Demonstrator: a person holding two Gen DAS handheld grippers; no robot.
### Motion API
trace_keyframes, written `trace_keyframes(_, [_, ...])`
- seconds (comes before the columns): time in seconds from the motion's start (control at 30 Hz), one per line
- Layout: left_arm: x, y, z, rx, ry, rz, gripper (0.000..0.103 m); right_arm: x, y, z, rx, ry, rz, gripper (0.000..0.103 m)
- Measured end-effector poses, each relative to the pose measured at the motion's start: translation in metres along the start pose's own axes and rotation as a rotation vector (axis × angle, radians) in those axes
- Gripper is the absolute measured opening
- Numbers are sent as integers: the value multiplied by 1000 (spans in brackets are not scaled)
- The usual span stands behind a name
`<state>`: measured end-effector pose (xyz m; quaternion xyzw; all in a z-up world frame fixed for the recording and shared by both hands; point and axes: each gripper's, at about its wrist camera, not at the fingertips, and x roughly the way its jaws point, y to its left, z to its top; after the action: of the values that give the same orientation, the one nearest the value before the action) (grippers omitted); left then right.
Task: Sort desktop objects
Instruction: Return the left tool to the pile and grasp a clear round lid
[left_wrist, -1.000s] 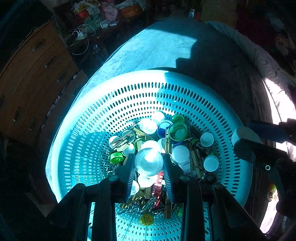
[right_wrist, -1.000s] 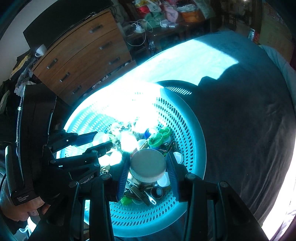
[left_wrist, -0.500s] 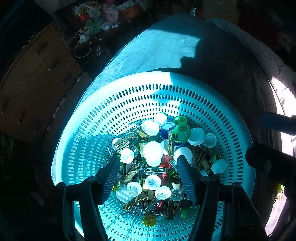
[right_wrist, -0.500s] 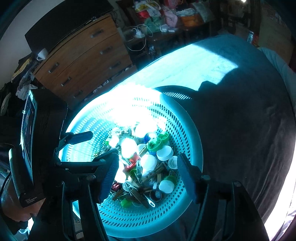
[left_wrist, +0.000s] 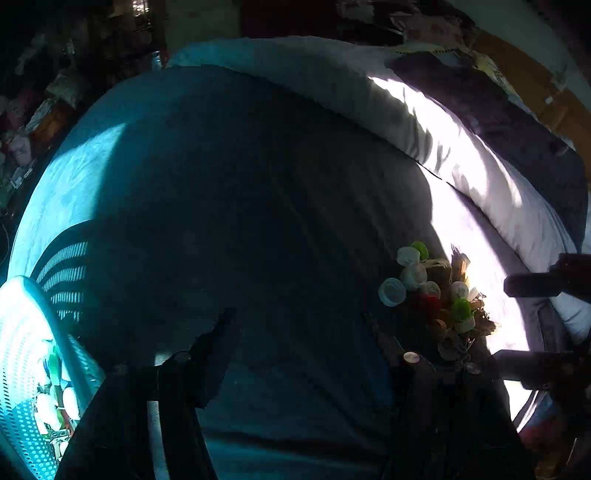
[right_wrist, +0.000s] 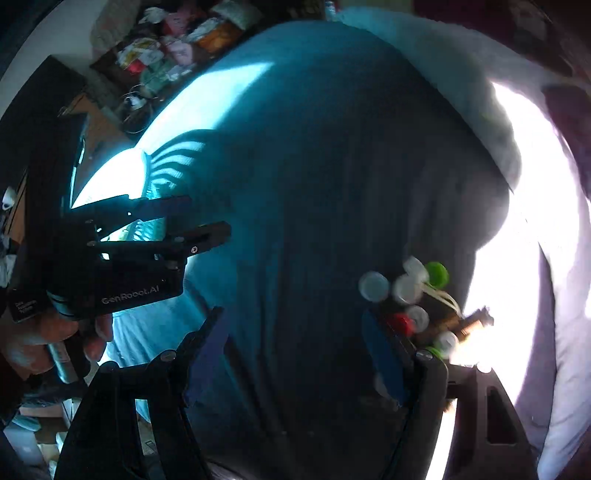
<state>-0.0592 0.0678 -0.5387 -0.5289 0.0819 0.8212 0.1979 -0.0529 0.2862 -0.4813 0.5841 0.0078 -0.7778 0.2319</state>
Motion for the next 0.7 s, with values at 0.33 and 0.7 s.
trace_keyframes(0.33, [102, -68, 0, 171, -32, -22, 65, -11, -135, -77, 219, -8, -60, 73])
trace_keyframes(0.7, [126, -100, 15, 265, -55, -11, 65, 0, -142, -85, 224, -53, 11, 73])
